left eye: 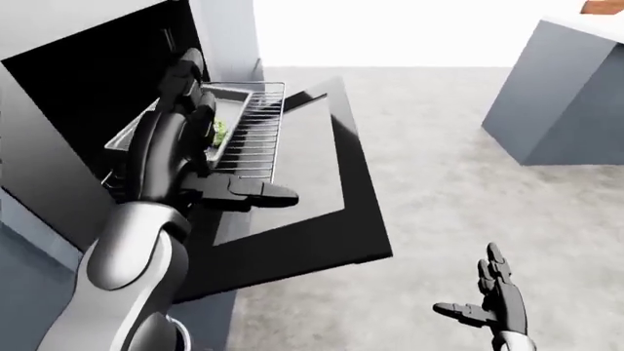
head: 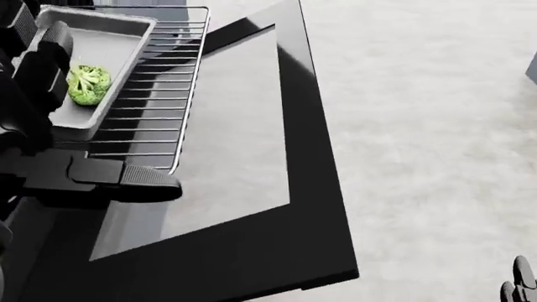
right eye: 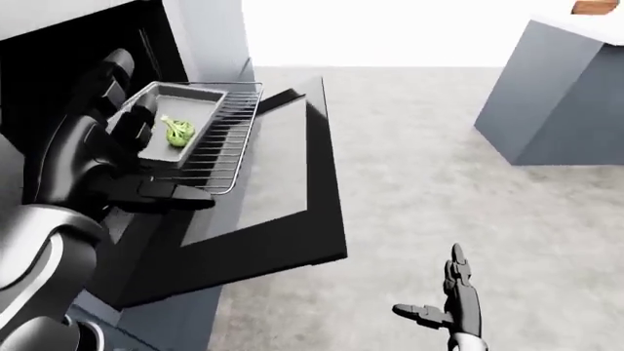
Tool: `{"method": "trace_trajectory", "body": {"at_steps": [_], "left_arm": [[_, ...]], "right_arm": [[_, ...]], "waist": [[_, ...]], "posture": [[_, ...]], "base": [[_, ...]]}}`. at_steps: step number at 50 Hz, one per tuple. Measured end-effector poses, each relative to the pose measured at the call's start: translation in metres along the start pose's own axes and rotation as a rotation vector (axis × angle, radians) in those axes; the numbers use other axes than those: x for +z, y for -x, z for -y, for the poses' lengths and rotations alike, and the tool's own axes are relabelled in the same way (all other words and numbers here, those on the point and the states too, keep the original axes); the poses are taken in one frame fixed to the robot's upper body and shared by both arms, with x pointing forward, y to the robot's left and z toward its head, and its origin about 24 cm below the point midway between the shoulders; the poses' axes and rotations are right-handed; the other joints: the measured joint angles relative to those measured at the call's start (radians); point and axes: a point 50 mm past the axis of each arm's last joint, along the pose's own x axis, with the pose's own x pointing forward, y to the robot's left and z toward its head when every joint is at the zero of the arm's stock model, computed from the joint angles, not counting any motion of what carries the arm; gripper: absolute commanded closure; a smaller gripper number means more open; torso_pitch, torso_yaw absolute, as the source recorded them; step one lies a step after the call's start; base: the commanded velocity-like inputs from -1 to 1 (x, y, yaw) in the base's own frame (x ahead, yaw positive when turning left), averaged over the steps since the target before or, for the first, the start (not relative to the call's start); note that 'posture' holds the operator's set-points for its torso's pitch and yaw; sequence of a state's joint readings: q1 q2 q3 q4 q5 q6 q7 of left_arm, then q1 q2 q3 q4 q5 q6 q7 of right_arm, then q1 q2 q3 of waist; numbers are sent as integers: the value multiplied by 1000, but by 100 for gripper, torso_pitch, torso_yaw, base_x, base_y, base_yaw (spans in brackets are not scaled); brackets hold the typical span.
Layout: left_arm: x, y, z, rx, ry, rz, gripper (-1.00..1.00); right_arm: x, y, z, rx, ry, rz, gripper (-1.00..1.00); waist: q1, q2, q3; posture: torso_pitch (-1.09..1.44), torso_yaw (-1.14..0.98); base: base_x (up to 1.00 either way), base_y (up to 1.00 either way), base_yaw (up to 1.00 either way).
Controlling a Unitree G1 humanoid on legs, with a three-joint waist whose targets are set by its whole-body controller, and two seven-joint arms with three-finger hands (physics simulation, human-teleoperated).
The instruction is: Pick the broccoli from the oven and place it on the plate on the counter.
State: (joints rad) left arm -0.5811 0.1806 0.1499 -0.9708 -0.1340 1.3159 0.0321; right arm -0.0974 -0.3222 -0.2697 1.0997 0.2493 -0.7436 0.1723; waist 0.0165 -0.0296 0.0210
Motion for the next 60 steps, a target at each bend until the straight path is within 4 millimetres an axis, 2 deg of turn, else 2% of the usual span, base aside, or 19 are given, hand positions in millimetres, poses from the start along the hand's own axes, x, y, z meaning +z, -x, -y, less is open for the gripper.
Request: {"method": "trace_trajectory", "body": {"at_steps": [3, 5, 9, 13, 18, 20, 22, 25, 30, 33, 35, 36, 38, 45, 50, 54, 56, 58, 60], "left_arm": [[3, -1, 4, -32, 2, 17, -100], [-1, 0, 8, -56, 8, -5, -100], [-7, -3, 3, -36, 6, -58, -100], [-5, -1, 1, -13, 6, -47, -100], [3, 1, 4, -34, 1, 5, -100], [4, 1, 3, -27, 1, 9, -100], [3, 0, 1, -19, 2, 5, -100], [-2, 0, -2, 5, 2, -28, -100], [1, 0, -2, 8, -1, -19, -100], [3, 1, -1, 1, -2, -8, -100], [4, 0, -1, 0, -3, -7, -100], [3, 0, -1, -1, 0, -8, -100], [0, 0, 0, -9, 1, -29, -100], [-1, 0, 2, -18, 2, -28, -100], [1, 1, 5, -40, 1, -13, -100], [3, 2, 4, -29, 0, 3, -100], [3, 1, 4, -29, -1, 0, -100], [0, 0, 1, -11, -3, -16, -100], [-4, 0, -1, 8, 0, -41, -100]], "right_arm": [[-6, 8, 5, -18, 14, -25, -100], [-9, 11, 7, -33, 21, -43, -100], [-10, 9, -2, -9, 21, -59, -100], [-8, 7, -3, 5, 29, -54, -100], [-3, 5, 0, -7, 30, -23, -100], [0, 3, 1, -7, 32, -5, -100], [2, 3, 2, -10, 33, 5, -100], [-4, 6, -6, 9, 19, -20, -100], [-12, 9, -5, 21, 28, -66, -100], [-10, 8, 2, -9, 27, -52, -100], [-10, 7, 3, -18, 25, -50, -100], [-10, 6, 3, -19, 26, -50, -100], [-12, 8, 4, -23, 26, -58, -100], [-17, 12, 1, -12, 34, -79, -100], [-17, 13, 2, -17, 33, -71, -100], [-11, 10, 4, -24, 34, -37, -100], [-12, 11, 5, -27, 35, -36, -100], [-15, 13, -1, -16, 22, -48, -100], [-20, 16, -6, 8, 22, -71, -100]], "waist": [[11, -45, 11], [-2, -20, 36], [-16, 21, 35], [-22, 29, 17], [-15, 15, -3], [-16, 33, 3], [-19, 67, 8], [-3, 70, 24], [-17, 36, 38], [-16, 2, 40], [-10, -32, 33], [-9, -38, 34], [-10, -25, 36], [-20, 16, 12], [-15, 5, -9], [-17, 43, 3], [-19, 80, 1], [-7, 70, 4], [0, 75, 7]], "posture": [[0, 0], [0, 0], [0, 0], [0, 0], [0, 0], [0, 0], [0, 0], [0, 0], [0, 0], [0, 0], [0, 0], [0, 0], [0, 0], [0, 0], [0, 0], [0, 0], [0, 0], [0, 0], [0, 0]], "base": [[0, 0, 0], [0, 0, 0], [0, 0, 0], [2, 13, 0], [5, 17, 0], [5, 17, 0], [4, 11, 0], [3, 2, 0], [0, 0, 0], [0, 0, 0], [0, 0, 0], [0, 0, 0], [0, 0, 0], [0, 5, 0], [0, 13, 0], [0, 14, 0], [0, 12, 0], [0, 13, 0], [0, 13, 0]]}}
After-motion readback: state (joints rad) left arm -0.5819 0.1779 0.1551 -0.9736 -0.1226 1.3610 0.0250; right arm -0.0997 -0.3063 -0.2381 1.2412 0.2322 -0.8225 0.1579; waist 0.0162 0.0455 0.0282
